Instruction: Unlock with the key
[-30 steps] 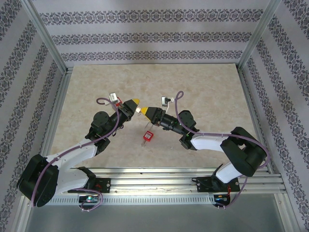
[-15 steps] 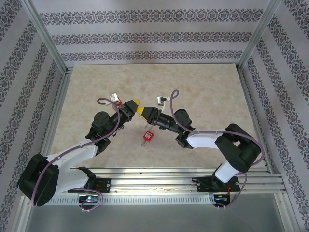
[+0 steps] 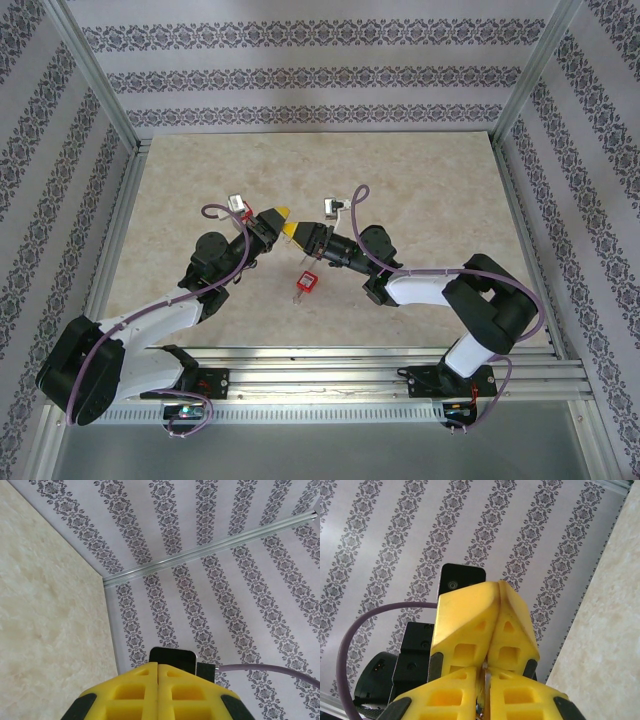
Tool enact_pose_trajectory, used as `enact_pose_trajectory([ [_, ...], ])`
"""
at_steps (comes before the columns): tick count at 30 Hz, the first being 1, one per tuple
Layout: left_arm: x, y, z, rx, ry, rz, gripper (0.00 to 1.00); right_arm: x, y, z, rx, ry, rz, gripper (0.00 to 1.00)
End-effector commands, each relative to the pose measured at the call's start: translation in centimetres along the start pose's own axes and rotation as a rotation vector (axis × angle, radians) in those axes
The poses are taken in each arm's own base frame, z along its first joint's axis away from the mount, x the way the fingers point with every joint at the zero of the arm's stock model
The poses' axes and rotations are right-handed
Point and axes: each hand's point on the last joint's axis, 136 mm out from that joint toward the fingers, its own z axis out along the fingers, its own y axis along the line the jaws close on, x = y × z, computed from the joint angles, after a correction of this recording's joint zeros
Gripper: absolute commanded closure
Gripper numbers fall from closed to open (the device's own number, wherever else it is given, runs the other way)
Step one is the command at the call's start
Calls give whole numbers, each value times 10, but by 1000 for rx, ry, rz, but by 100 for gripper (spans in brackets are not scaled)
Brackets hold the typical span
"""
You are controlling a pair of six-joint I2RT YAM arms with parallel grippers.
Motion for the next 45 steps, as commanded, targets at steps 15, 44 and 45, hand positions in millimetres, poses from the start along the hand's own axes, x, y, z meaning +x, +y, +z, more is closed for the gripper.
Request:
enact_pose_trajectory([
  [15,-10,6,-18,-101,-40,74,21,8,19,-2,-13,51,-51,100],
  [44,-124,216,-46,-1272,417,461,10,-10,-20,-145,878,138,-554,100],
  [45,-125,223,-41,-1283,429,437,11,-8,-23,-146,881,141,-552,100],
])
